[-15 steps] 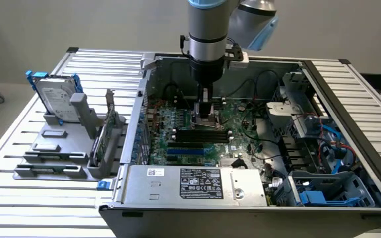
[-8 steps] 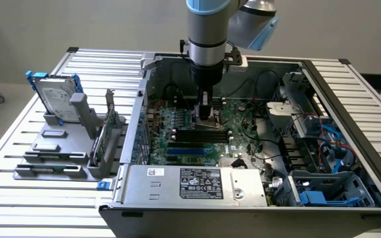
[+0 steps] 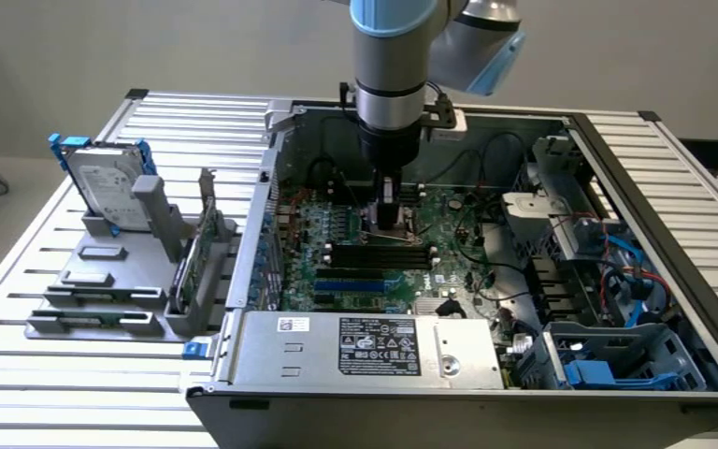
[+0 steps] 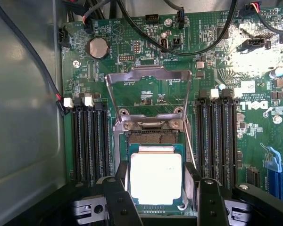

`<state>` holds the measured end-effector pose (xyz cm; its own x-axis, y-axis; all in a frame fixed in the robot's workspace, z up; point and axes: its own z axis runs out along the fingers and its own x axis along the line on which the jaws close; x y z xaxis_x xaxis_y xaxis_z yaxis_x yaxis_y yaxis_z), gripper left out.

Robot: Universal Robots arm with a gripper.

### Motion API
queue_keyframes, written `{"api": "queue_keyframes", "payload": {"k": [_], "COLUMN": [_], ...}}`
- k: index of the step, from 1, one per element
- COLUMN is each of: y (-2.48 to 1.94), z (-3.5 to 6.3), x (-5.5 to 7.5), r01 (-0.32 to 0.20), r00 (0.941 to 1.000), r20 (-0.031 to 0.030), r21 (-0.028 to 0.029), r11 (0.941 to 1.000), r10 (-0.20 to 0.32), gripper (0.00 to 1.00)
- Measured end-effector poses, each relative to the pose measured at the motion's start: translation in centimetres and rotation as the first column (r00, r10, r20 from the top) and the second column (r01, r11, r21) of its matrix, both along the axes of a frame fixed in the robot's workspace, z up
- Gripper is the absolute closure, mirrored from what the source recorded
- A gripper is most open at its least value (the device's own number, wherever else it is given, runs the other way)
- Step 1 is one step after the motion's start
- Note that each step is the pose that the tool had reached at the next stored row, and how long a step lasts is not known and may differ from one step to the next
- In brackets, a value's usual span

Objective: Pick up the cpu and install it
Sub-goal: 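Place the cpu into insertion slot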

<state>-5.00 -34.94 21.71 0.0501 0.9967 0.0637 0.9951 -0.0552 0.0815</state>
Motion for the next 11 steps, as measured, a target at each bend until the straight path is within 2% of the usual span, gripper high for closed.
{"api": "queue_keyframes", "payload": {"k": [3, 11], "y": [0.0, 0.0], "z": [-0.14, -0.3], "x": [0.03, 0.04], "r01": [-0.003, -0.004], "r00": [1.0, 1.0], "r20": [0.0051, 0.0057], "r21": [-0.0003, -0.0013], "r11": [1.0, 1.0], "r10": [0.003, 0.004], "gripper": [0.45, 0.45]}}
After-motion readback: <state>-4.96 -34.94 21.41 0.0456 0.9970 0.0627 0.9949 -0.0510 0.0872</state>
